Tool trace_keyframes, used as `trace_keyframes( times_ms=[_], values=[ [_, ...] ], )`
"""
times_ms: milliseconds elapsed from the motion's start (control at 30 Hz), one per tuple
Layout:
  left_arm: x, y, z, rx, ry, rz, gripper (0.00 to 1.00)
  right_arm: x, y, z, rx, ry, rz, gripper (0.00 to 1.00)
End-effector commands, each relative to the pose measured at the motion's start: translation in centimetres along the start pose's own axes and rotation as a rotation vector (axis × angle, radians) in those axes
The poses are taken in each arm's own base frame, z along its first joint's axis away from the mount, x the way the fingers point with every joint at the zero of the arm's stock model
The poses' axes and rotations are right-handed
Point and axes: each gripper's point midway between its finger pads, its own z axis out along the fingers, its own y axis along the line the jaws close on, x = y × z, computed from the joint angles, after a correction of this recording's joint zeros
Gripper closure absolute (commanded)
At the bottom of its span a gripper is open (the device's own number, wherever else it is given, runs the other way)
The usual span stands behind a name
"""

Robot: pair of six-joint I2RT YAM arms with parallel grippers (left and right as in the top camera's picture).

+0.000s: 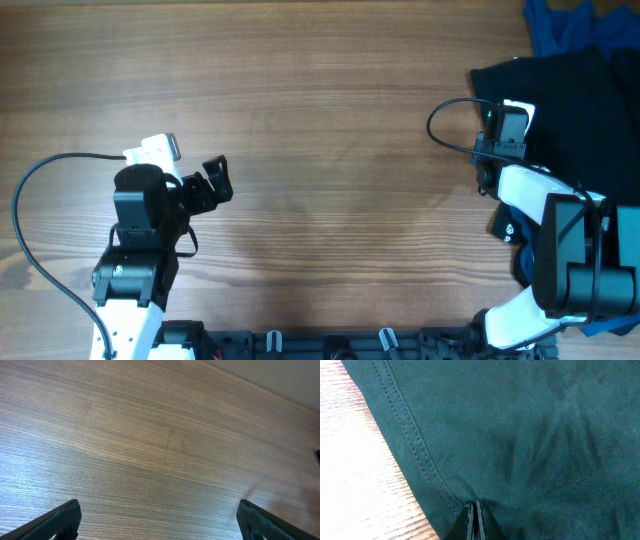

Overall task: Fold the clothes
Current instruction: 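Reach the right gripper to the black garment edge and pinch it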

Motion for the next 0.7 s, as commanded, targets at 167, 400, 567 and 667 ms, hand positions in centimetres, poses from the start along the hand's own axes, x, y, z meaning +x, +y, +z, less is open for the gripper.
trace_keyframes(
  times_ms=[167, 400, 567, 667],
  values=[
    [-0.8, -0.4, -0.3, 0.014, -0.016, -0.011, 0.0, -1.7, 0.3, -4.7, -0.142, -0.011, -0.082, 0.43],
    [-0.9, -0.4, -0.3, 0.015, -0.019, -0.01, 0.0, 0.7, 2.7, -0.7, -0.179, 0.035, -0.129, 0.33],
    [-0.9, -0.4, -0.3, 0.015, -0.019, -0.01, 0.0, 0.7, 1.8, 1.0, -0.09, 0.015, -0.12, 0.36],
    [-0.9, -0.4, -0.3, 0.015, -0.019, -0.01, 0.0, 0.5, 1.6, 1.3, -0.08, 0.003, -0.109, 0.49]
  ],
)
